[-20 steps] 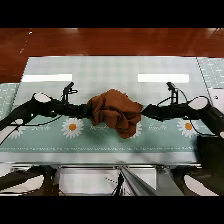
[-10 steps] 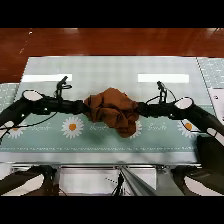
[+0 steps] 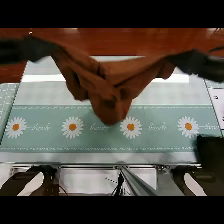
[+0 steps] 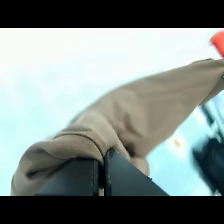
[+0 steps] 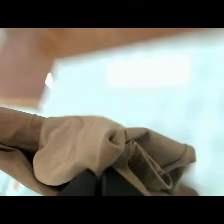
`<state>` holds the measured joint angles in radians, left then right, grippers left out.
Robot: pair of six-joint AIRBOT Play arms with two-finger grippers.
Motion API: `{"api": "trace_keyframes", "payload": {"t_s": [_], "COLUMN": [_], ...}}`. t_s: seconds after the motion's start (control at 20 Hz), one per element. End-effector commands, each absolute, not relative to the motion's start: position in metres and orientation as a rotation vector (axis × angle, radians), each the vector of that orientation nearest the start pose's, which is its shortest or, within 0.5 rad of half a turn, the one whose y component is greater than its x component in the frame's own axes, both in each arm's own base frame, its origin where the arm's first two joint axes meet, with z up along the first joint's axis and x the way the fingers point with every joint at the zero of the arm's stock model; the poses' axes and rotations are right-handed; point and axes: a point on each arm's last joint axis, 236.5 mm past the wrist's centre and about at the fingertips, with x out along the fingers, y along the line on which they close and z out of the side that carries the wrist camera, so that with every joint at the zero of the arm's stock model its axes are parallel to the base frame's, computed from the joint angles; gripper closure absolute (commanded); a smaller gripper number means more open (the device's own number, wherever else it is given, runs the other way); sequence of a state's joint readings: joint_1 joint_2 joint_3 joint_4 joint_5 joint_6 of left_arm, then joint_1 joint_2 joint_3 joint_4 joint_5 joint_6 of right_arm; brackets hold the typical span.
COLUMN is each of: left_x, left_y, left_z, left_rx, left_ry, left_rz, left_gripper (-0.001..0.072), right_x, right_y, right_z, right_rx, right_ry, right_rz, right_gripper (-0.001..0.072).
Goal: Fold the shirts.
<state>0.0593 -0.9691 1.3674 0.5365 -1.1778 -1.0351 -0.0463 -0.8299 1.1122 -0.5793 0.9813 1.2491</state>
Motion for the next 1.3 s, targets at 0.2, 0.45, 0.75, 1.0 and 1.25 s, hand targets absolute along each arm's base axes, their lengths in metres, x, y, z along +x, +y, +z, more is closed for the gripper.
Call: {"api": "trace_keyframes", "payload": {"t_s": [0.2, 0.45, 0.75, 1.0, 1.25], "left_x": [0.229, 0.196, 0.214, 0.256, 0.324], "left_y": [-0.175, -0.179, -0.132, -0.129, -0.125], "left_z": [0.528, 0.499, 0.395, 0.345, 0.266], "left_rx": [-0.022, 0.008, 0.023, -0.068, -0.154], "left_ry": [-0.067, 0.109, 0.580, 0.692, 0.834], "left_rz": [-0.870, -0.879, -0.666, -0.648, -0.637], "left_gripper": [0.0687, 0.0688, 0.0687, 0.0687, 0.0687], "right_x": [0.274, 0.256, 0.207, 0.260, 0.362], "right_y": [0.149, 0.120, 0.093, 0.086, 0.081], "right_z": [0.459, 0.410, 0.296, 0.281, 0.236], "right_rx": [0.439, 0.226, 0.089, 0.117, 0.195], "right_ry": [0.130, 0.367, 0.938, 0.946, 0.970], "right_rz": [0.714, 0.526, 0.461, 0.424, 0.395], "right_gripper": [0.0686, 0.0687, 0.0687, 0.0686, 0.0686]}}
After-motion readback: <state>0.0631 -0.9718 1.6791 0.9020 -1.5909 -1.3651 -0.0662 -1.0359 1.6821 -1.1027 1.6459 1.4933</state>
